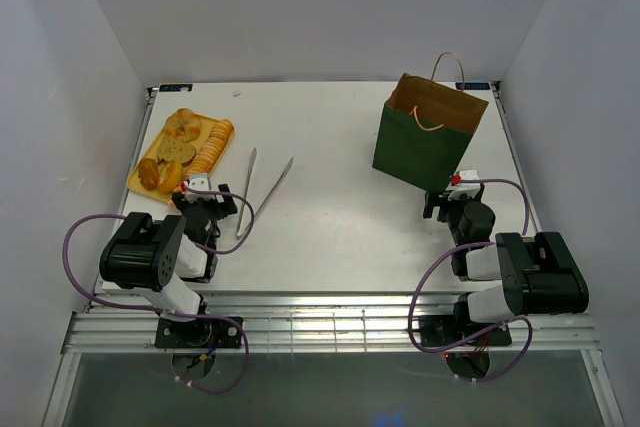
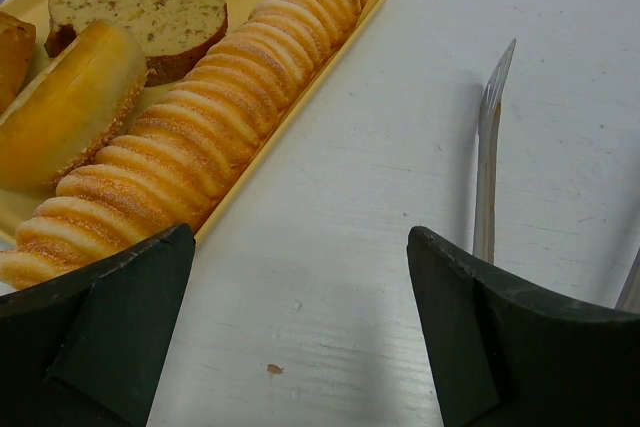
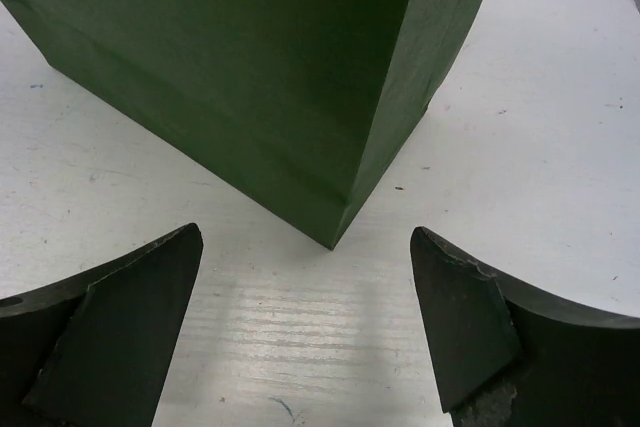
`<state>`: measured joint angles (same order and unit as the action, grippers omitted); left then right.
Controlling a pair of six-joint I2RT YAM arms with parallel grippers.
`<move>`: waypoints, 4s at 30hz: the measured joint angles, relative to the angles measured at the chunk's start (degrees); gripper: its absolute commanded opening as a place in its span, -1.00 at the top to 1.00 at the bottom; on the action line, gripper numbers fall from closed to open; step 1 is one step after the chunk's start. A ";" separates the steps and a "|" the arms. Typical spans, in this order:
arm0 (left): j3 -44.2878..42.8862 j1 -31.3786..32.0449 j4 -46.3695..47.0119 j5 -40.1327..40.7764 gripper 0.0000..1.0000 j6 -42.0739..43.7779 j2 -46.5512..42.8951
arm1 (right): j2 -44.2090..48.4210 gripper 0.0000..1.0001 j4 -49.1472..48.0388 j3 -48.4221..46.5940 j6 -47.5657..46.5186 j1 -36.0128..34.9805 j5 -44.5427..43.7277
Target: Place the fake bread into the paper bag
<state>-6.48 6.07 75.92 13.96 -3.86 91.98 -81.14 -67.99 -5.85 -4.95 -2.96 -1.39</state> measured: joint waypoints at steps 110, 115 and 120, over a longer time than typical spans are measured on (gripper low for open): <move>-41.92 13.53 -95.65 -26.40 -0.22 -16.26 -22.29 | 13.18 -0.82 100.21 -74.53 16.48 -0.31 -6.12; -41.86 11.72 -96.17 -30.10 -0.24 -17.31 -25.05 | 10.62 -0.84 102.49 -75.80 13.46 0.33 -0.44; -41.75 11.21 -96.89 -32.81 -0.25 -18.73 -29.29 | 10.14 -0.88 104.37 -77.46 11.74 0.26 -1.79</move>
<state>-48.23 17.28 -20.97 -18.85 -22.59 62.70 -71.00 36.38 -83.31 6.79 -2.70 -3.18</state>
